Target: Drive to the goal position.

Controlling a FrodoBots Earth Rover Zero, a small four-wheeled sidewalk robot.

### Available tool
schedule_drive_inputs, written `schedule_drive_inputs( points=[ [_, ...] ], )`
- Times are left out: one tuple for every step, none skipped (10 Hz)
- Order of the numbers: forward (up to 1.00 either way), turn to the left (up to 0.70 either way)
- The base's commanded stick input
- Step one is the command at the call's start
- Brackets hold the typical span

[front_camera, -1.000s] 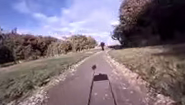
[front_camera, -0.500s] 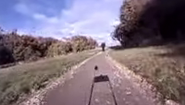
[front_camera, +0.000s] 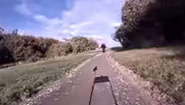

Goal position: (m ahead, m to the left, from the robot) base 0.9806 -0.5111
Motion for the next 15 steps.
schedule_drive_inputs(
  points=[
    [0.70, 0.00],
    [0.36, 0.00],
    [0.00, 0.00],
    [0.00, 0.00],
    [0.00, 0.00],
    [0.00, 0.00],
    [0.00, 0.00],
    [0.00, 0.00],
    [0.00, 0.00],
    [0.00, 0.00],
    [0.00, 0.00],
    [0.70, 0.00],
    [0.70, 0.00],
    [0.70, 0.00],
    [0.70, 0.00]
  ],
)
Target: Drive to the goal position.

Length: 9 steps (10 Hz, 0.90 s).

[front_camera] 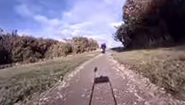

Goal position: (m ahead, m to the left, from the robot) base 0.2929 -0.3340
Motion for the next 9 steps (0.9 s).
schedule_drive_inputs(
  points=[
    [0.70, 0.00],
    [0.70, 0.00],
    [0.70, 0.00],
    [0.70, 0.00],
    [0.70, 0.00],
    [0.70, 0.00],
    [0.70, 0.00],
    [0.70, -0.05],
    [0.70, -0.23]
  ],
)
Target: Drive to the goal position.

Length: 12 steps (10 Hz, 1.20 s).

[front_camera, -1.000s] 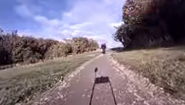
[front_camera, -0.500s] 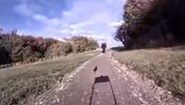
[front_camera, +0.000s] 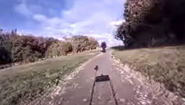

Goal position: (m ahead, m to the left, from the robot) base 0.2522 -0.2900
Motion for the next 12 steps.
schedule_drive_inputs(
  points=[
    [0.70, -0.31],
    [0.70, -0.21],
    [0.70, -0.11],
    [0.70, 0.00],
    [0.70, 0.00],
    [0.70, 0.00],
    [0.70, 0.00],
    [0.70, 0.00],
    [0.70, 0.00],
    [0.70, -0.02],
    [0.70, -0.12],
    [0.70, -0.31]
  ],
)
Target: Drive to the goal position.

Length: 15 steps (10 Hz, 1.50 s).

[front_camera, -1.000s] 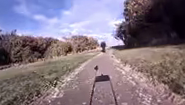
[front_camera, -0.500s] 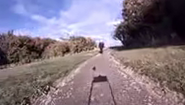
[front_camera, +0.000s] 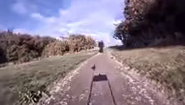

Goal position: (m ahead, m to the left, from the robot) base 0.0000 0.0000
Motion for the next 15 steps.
schedule_drive_inputs(
  points=[
    [0.70, -0.18],
    [0.70, 0.00],
    [0.70, 0.00],
    [0.70, 0.00],
    [0.70, 0.00],
    [0.70, 0.00],
    [0.70, 0.00],
    [0.70, 0.00],
    [0.70, 0.00],
    [0.70, 0.00],
    [0.70, -0.01],
    [0.70, -0.01],
    [0.70, -0.02],
    [0.70, -0.02],
    [0.70, -0.03]
  ],
)
